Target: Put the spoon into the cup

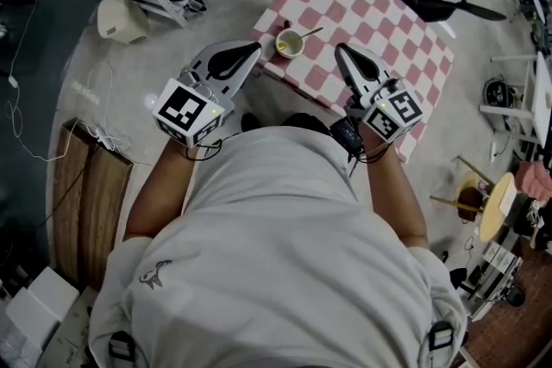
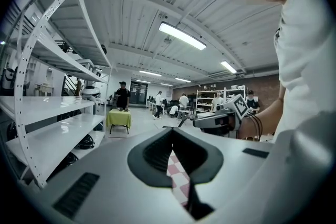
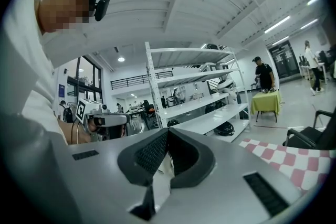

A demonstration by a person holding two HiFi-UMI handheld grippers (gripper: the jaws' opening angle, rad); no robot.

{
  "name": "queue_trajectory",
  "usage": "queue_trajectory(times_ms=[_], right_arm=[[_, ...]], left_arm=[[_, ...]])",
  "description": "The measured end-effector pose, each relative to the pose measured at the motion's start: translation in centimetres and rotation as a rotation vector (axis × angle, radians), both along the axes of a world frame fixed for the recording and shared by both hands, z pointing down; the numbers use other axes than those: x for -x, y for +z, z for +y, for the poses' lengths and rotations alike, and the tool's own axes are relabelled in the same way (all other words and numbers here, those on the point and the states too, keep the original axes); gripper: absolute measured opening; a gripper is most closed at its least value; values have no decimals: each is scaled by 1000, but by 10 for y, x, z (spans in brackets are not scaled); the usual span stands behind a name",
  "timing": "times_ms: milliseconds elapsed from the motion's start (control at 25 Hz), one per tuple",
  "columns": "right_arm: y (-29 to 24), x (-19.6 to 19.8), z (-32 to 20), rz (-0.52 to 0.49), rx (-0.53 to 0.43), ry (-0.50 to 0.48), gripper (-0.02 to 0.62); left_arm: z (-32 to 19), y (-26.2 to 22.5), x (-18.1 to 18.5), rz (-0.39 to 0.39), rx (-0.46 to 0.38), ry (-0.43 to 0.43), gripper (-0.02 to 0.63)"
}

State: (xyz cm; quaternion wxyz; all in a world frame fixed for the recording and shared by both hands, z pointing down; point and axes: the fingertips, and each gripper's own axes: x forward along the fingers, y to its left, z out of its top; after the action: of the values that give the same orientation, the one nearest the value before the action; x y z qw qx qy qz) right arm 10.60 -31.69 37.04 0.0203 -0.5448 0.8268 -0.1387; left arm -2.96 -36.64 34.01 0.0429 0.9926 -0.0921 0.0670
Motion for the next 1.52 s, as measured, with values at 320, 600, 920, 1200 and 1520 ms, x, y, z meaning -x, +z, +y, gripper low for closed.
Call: queue_trajectory(times_ms=[320, 600, 920, 1200, 1520], right_arm=[[-6, -24, 23, 48, -16, -30, 32], [1, -56, 67, 45, -20, -108, 32], [0, -86, 131, 6, -63, -217, 32], [-3, -91, 172, -22, -84, -279, 32], [-5, -75, 199, -14, -81, -272, 32]], left_arm=[[21, -1, -26, 3, -4, -38, 14], [70, -3, -67, 4, -7, -90, 13], [145, 5, -105, -24, -30, -173, 14], [202, -1, -108, -80, -54, -232, 14], [229, -10, -95, -81, -62, -235, 14]])
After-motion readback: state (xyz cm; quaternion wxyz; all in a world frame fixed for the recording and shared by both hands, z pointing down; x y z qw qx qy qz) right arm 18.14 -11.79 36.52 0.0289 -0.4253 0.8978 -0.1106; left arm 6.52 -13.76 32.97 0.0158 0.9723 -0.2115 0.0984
